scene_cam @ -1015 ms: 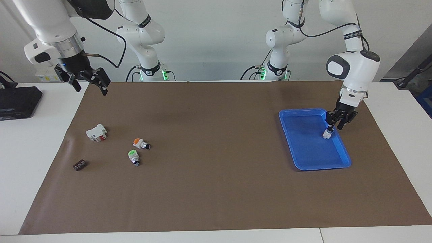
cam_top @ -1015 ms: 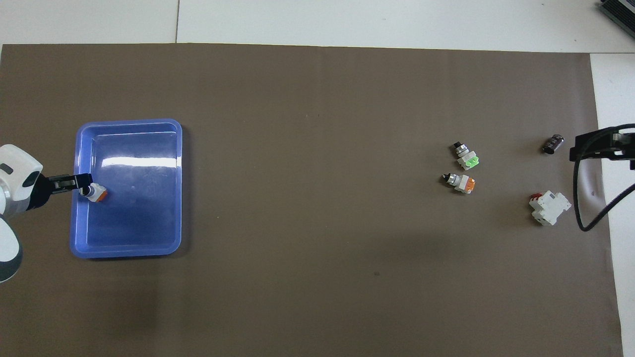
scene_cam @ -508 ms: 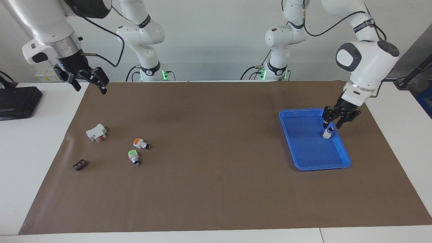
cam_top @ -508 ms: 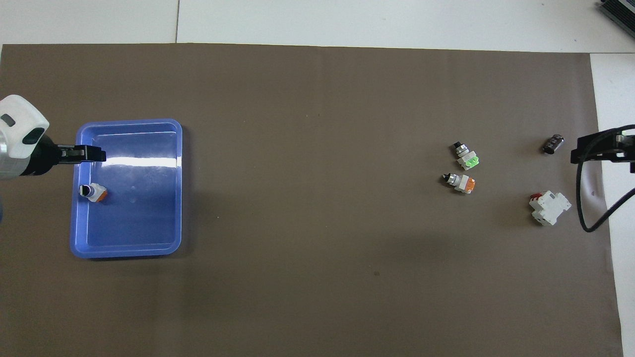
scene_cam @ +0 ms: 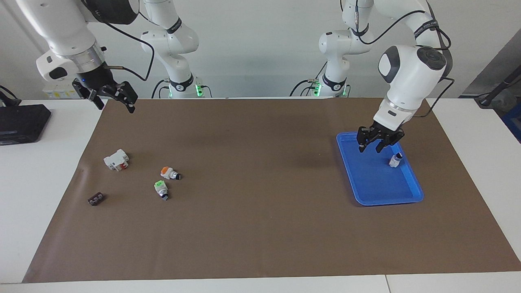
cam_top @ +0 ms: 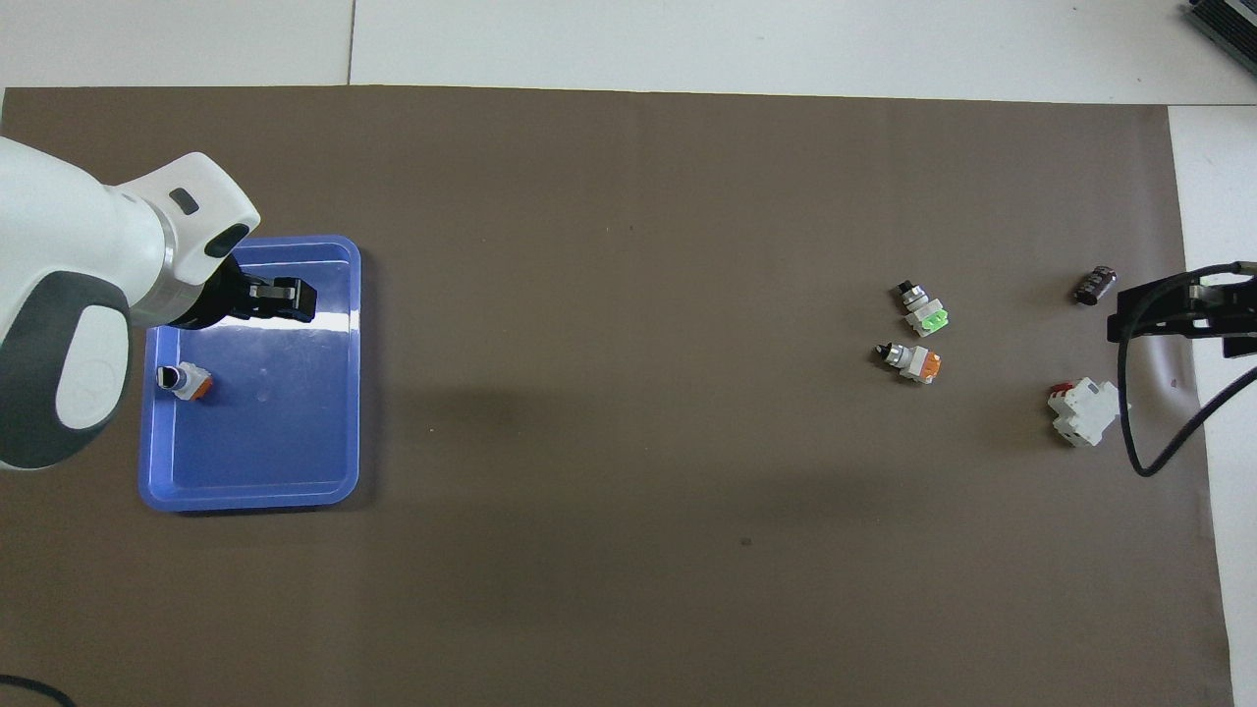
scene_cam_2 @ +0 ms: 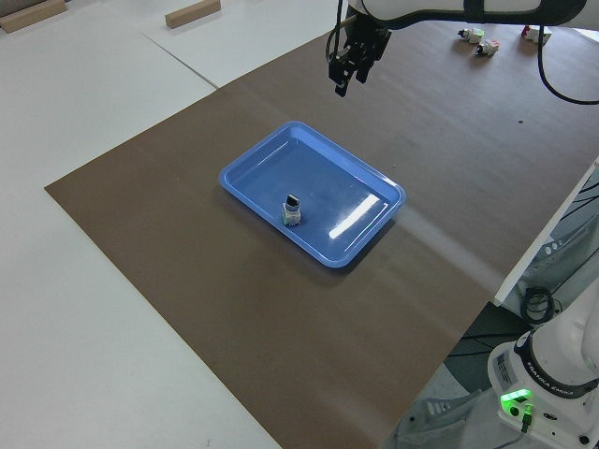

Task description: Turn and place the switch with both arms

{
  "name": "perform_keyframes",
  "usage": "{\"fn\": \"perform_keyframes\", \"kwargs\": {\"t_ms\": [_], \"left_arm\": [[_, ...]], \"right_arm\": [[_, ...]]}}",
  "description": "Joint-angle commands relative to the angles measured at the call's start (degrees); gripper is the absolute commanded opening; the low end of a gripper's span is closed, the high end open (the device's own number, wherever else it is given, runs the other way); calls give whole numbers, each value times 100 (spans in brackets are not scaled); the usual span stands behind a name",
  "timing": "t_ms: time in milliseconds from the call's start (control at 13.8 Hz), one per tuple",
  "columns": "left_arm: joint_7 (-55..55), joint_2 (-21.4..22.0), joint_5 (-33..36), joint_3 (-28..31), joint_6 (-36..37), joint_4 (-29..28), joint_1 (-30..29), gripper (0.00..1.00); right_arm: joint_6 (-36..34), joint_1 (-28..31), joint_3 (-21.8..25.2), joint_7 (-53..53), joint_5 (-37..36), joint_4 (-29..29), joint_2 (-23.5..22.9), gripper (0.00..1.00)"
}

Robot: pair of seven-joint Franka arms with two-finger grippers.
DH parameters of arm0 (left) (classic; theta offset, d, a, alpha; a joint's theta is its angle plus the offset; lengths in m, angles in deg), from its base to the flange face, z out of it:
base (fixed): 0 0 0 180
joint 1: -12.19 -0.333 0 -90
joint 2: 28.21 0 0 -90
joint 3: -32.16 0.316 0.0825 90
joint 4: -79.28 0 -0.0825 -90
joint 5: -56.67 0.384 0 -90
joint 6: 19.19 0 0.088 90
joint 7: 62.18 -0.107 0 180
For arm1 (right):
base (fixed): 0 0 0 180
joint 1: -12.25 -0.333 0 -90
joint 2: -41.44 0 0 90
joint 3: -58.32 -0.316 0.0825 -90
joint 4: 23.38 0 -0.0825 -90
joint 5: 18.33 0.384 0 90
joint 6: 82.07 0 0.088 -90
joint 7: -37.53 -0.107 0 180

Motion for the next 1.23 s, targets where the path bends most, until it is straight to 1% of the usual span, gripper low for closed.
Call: {"fn": "perform_keyframes", "kwargs": {"t_ms": [0, 73, 290, 435, 580, 653, 725, 798, 1160], "left_arm": [[52, -237, 190, 63, 952, 1015, 56, 66], [52, -237, 243, 71, 1199, 1243, 56, 68], [43, -229, 226, 107, 1771, 1657, -5, 68], [43, -237, 243, 142, 2157, 1939, -75, 70], [69, -141, 243, 151, 1853, 1905, -137, 81], [61, -132, 208, 142, 1799, 1905, -259, 87], [70, -132, 173, 133, 1790, 1887, -287, 97], [78, -123, 181, 133, 1773, 1861, -261, 100], [61, -123, 190, 124, 1755, 1861, -234, 100]], "right_arm": [[4, -50, -11, 126, -45, -190, 166, 100], [-14, -49, -11, 126, -45, -190, 175, 100], [-23, -49, -11, 126, -54, -181, 175, 100], [-5, -49, -11, 126, -54, -181, 175, 100], [-23, -49, -11, 117, -54, -181, 175, 100], [-32, -41, -11, 126, -54, -181, 175, 100], [-40, -41, -11, 126, -54, -181, 175, 100], [-40, -41, -11, 126, -54, -181, 175, 100], [-40, -41, -11, 117, -54, -190, 184, 100]]}}
